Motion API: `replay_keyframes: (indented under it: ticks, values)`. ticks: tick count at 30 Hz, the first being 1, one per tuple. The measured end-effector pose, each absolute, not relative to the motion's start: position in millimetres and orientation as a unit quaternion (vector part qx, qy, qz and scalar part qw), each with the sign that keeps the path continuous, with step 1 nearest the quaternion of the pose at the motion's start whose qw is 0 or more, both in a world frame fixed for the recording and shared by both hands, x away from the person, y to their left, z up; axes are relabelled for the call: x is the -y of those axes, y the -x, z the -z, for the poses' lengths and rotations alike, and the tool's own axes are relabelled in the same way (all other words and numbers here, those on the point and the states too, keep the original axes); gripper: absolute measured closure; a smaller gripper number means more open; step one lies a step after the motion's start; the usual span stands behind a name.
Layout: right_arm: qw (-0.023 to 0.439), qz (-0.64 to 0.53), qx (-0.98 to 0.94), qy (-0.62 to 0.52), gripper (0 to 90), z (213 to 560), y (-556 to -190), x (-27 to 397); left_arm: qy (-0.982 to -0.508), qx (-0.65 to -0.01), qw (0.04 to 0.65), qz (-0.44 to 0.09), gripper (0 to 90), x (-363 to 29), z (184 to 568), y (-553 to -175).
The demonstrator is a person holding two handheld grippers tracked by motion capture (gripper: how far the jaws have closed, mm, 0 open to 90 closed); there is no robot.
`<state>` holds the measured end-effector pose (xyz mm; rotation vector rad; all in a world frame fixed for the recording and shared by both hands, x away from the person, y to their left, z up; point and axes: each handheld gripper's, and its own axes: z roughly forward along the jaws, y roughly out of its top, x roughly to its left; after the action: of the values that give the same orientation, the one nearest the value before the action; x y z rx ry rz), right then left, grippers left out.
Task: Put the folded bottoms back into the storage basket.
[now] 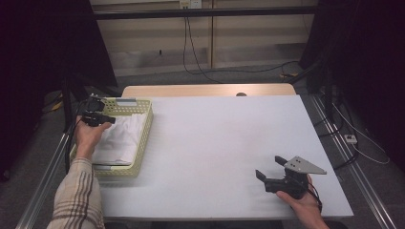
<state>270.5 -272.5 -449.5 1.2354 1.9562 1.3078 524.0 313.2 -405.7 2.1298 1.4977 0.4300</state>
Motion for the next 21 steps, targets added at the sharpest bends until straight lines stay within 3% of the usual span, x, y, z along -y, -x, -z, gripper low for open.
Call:
replay_keyframes:
  ticks: [7, 21]
  values:
    - [0.24, -0.478, -0.714, -0.452, 9.3, 449.3, -270.3, 272.4, -0.816, -0.527, 0.191, -0.142, 90.0, -303.7, 429.9, -521.5]
    - [0.24, -0.478, -0.715, -0.45, 9.3, 449.1, -269.6, 272.2, -0.796, -0.56, 0.176, -0.143, 90.0, -306.9, 430.0, -525.5]
